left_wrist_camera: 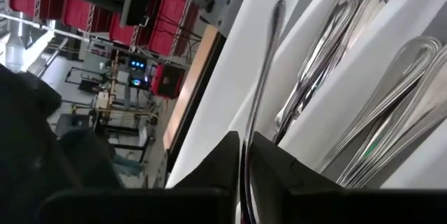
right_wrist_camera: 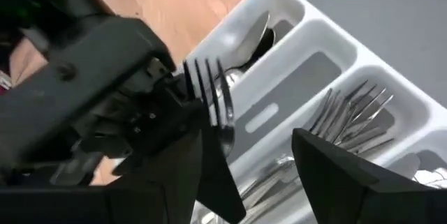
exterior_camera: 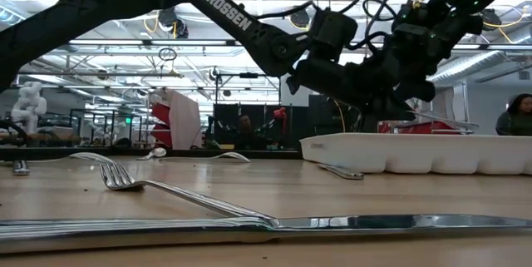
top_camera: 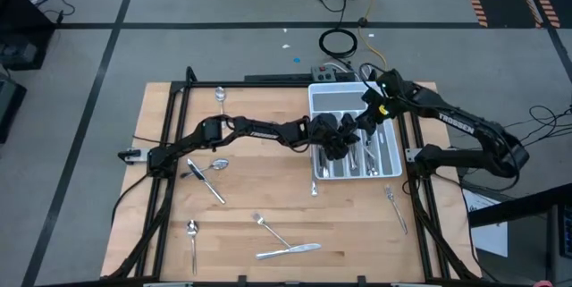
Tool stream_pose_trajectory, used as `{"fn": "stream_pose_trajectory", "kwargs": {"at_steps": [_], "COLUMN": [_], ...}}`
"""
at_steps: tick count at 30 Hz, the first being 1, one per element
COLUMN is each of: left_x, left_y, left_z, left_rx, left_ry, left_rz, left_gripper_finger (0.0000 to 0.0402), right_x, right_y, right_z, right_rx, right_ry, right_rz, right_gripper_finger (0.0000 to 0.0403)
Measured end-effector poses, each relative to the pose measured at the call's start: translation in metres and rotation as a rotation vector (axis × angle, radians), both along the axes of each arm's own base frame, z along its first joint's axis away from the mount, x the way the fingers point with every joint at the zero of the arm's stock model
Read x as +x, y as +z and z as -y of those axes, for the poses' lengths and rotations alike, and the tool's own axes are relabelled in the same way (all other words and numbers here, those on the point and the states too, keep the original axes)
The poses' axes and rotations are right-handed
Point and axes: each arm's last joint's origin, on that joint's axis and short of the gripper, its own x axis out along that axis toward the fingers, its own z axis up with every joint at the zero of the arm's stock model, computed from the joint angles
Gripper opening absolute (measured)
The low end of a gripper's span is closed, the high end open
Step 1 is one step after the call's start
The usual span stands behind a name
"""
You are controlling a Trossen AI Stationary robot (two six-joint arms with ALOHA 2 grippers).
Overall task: Sort silverware
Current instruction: Put the silver fork into the white silverware tray
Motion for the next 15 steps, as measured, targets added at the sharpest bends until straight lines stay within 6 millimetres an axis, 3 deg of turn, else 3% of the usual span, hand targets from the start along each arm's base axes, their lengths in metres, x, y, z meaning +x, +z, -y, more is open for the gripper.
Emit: {"fn": "stream_pose_trajectory", "kwargs": {"at_steps": [3, 15], "left_x": [0.0, 0.001], "left_y": [0.0, 0.001], "left_z": [0.0, 0.004], "left_rx": [0.002, 0.071], "left_ry": [0.014, -0.013], "left_rz": [-0.001, 0.001], "left_gripper_finger": [0.0011, 0.0006], "right_x": [0.002, 0.011], "right_y": [-0.005, -0.013], "right_z": [0.003, 0.008], "right_rx": [-0.003, -0.003], "right_ry": [0.022, 0.177], "right_rz": [-0.017, 0.057], "right_gripper_finger": [0.0212, 0.0212]}}
